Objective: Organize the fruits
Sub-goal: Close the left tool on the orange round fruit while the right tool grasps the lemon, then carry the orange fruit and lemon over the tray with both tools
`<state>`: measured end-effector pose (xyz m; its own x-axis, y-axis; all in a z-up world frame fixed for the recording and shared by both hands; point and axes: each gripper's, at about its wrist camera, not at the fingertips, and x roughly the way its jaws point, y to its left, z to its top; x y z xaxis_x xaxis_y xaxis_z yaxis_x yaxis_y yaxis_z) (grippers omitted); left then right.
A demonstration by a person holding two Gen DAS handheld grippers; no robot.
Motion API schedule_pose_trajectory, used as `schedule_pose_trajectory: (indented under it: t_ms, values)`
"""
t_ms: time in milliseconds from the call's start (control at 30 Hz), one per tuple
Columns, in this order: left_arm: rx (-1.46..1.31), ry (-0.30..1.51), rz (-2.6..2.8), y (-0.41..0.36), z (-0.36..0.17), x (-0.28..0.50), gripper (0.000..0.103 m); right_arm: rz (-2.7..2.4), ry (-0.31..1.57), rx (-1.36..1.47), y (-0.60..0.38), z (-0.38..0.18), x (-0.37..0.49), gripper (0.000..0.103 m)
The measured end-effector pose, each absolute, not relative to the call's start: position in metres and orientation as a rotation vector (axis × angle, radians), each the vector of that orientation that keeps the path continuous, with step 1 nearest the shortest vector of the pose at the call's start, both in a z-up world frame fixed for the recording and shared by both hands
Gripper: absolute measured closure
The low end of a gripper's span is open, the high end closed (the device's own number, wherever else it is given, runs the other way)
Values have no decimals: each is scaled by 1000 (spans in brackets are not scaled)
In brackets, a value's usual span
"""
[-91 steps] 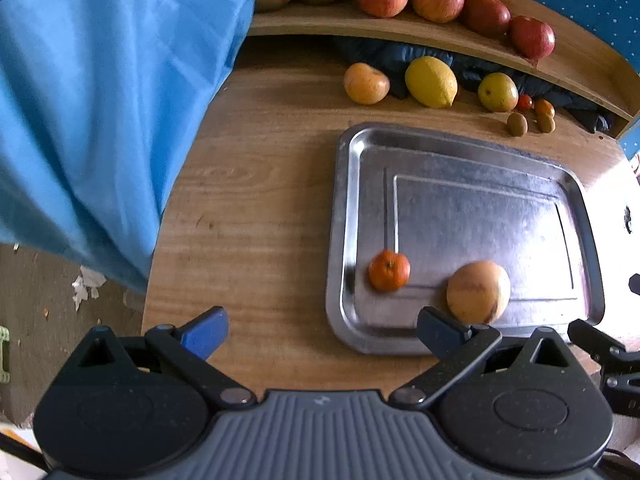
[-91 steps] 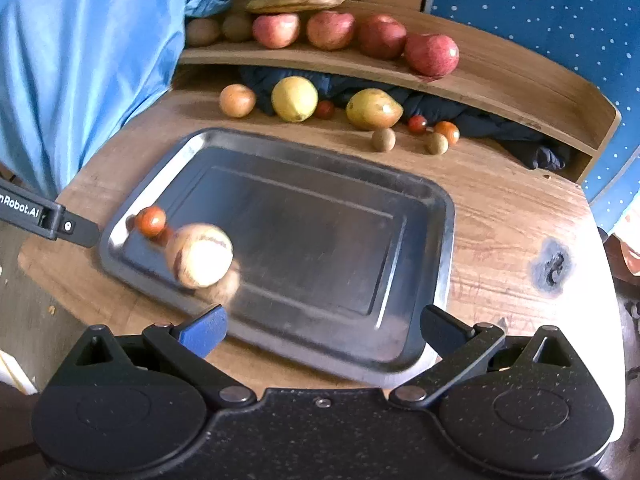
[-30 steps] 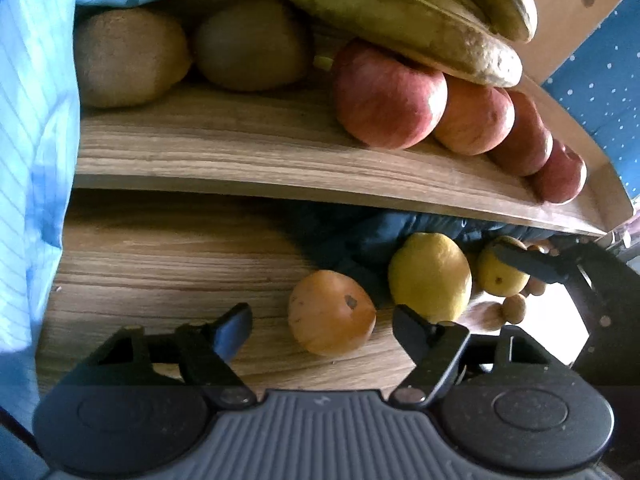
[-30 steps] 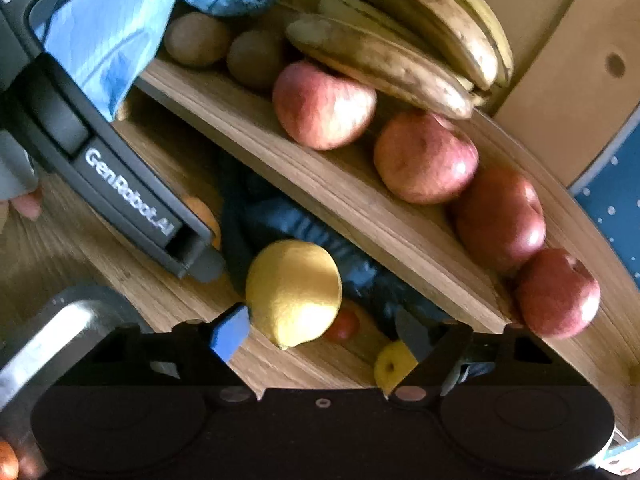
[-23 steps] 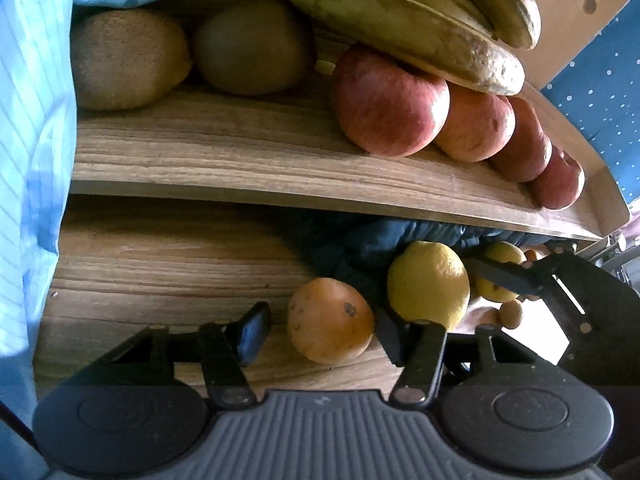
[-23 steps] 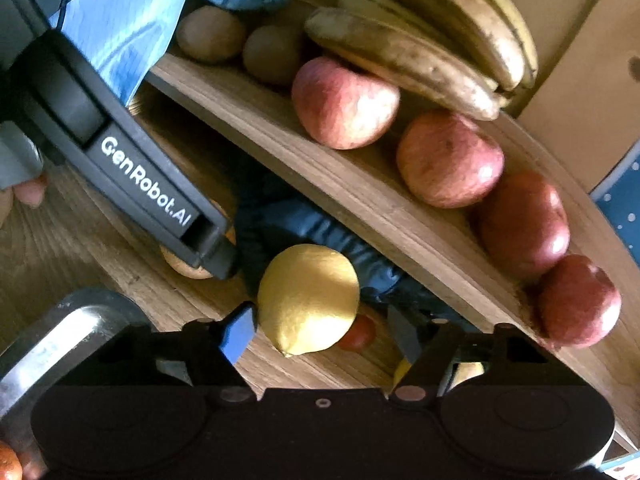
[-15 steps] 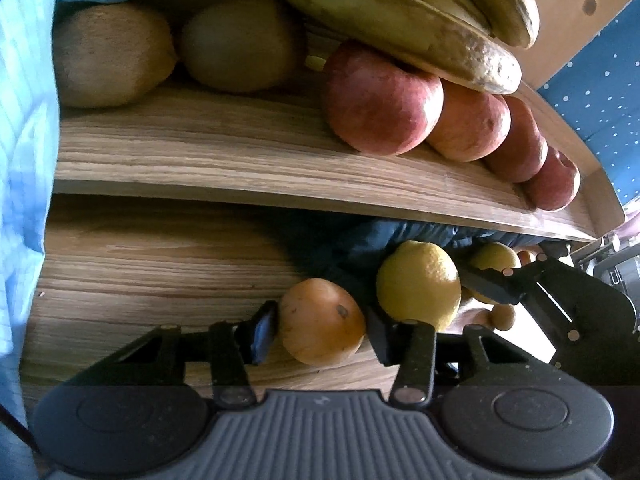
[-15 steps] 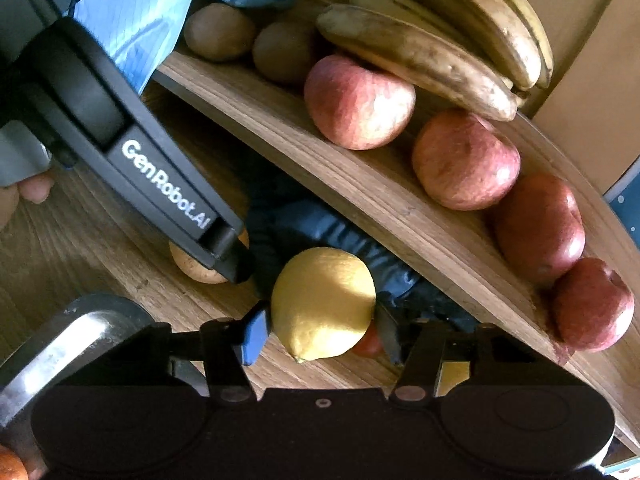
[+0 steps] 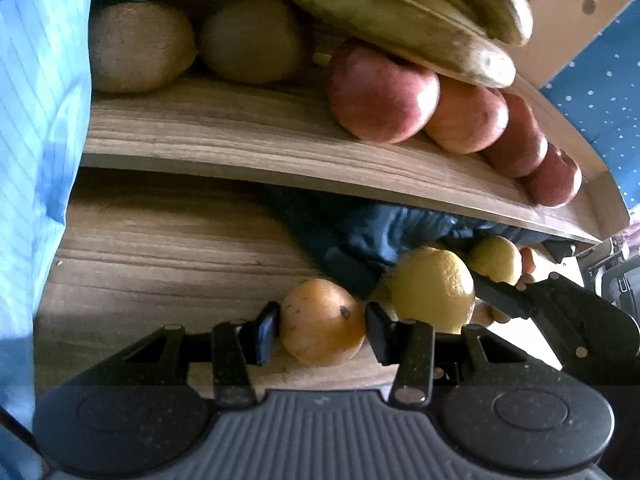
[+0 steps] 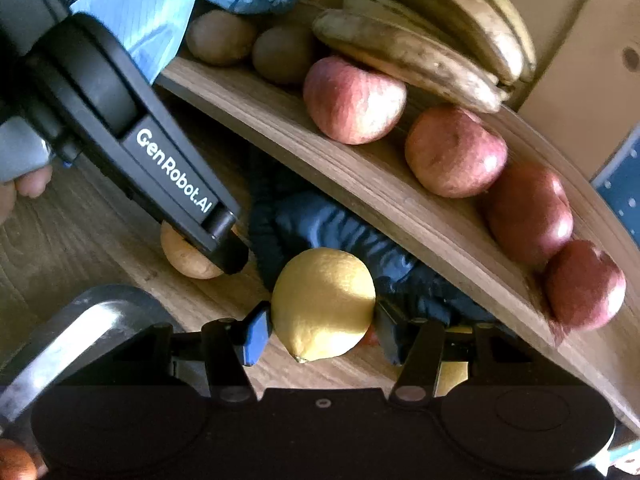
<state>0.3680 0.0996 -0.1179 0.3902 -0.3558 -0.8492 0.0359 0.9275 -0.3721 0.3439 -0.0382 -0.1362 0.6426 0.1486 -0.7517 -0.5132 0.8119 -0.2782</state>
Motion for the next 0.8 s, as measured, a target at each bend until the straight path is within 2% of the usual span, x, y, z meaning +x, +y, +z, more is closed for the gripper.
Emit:
schedule_pose_trajectory:
  t_ms: [467,800]
  values:
    - [-269,1089,-298,74,-86,331,53,325,728,-430,-70,-104,293,47]
    - [-240,1108,-321,39,-86,287,53,295,715,-413,-97,-90,238,47]
